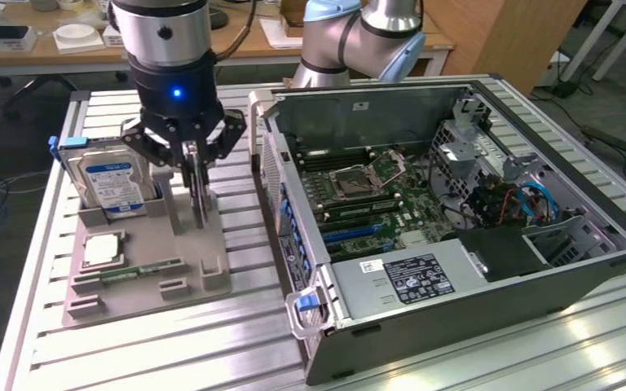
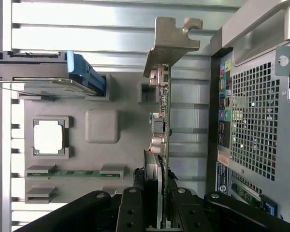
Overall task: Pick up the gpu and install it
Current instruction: 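Pick up the gpu and move the gpu toward the slot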
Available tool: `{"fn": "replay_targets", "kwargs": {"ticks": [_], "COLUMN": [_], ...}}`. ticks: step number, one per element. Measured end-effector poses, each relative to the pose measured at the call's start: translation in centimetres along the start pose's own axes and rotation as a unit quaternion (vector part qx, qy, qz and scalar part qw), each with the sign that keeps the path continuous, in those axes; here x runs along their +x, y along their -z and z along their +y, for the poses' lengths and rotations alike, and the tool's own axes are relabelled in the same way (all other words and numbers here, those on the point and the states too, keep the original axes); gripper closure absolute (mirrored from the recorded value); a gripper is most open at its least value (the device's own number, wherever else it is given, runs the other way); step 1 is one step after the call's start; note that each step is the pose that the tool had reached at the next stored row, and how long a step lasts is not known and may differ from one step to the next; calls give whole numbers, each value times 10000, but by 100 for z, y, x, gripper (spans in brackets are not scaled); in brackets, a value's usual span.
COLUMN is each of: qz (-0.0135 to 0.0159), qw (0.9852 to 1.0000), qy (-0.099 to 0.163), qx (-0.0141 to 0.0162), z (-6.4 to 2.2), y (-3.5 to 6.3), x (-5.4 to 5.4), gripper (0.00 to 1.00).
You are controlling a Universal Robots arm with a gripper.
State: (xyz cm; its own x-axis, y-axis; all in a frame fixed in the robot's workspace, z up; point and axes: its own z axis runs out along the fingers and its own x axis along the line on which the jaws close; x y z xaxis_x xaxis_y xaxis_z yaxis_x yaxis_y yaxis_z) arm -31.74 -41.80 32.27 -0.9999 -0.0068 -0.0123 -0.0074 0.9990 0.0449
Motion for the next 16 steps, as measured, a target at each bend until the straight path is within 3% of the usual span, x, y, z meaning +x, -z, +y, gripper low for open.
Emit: {"fn": "replay_targets", "kwargs": {"ticks": [16], "qz": [0], "qw": [10000], "qy": [0], "qx": [-18], "z": [18], "y": [405], "x": [-5], "gripper": [73]}}
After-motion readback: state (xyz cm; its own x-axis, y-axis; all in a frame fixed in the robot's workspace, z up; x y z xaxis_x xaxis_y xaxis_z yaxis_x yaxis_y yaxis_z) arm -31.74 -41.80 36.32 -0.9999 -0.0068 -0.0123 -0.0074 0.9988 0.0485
